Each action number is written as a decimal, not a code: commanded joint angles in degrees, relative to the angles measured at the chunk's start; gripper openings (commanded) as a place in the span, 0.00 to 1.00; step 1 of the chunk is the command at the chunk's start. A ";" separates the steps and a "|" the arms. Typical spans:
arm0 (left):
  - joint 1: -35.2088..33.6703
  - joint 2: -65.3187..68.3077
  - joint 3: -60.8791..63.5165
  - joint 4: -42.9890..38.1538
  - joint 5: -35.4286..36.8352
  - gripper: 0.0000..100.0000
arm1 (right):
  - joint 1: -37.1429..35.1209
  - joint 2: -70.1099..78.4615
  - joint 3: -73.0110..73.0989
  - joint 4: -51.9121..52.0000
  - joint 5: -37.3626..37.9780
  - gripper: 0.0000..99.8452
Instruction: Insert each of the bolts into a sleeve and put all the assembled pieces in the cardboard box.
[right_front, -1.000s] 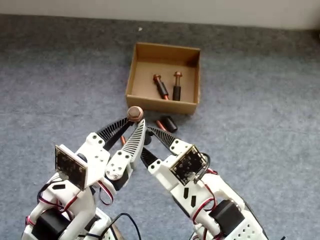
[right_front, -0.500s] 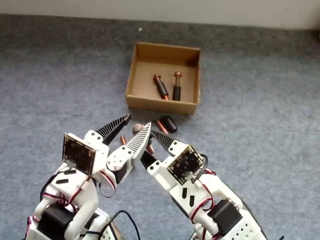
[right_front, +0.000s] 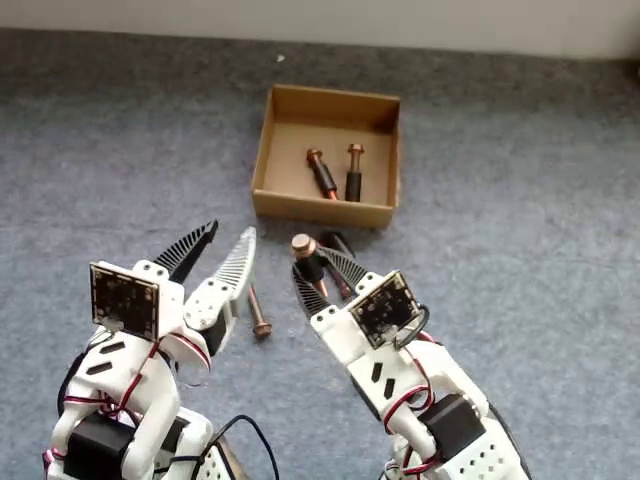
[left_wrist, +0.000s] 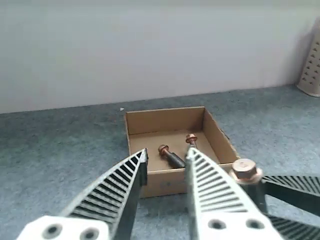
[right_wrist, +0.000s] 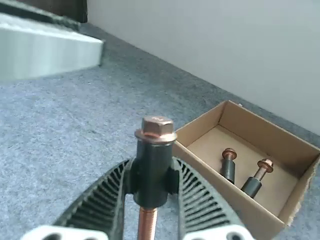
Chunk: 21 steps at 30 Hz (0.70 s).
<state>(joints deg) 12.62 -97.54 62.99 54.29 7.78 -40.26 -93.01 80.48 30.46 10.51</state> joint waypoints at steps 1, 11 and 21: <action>-5.05 0.75 -1.80 0.53 -3.69 0.00 | 3.03 -0.13 -1.54 2.15 -1.14 0.01; -17.19 0.22 16.75 3.43 -7.03 0.01 | 7.87 6.55 -11.56 14.37 -1.14 0.01; -19.65 0.22 27.56 -4.40 -7.21 0.01 | 9.45 48.31 -46.73 22.11 -0.79 0.01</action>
<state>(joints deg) -6.37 -96.92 89.63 52.18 1.01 -32.88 -56.79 46.02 52.62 10.07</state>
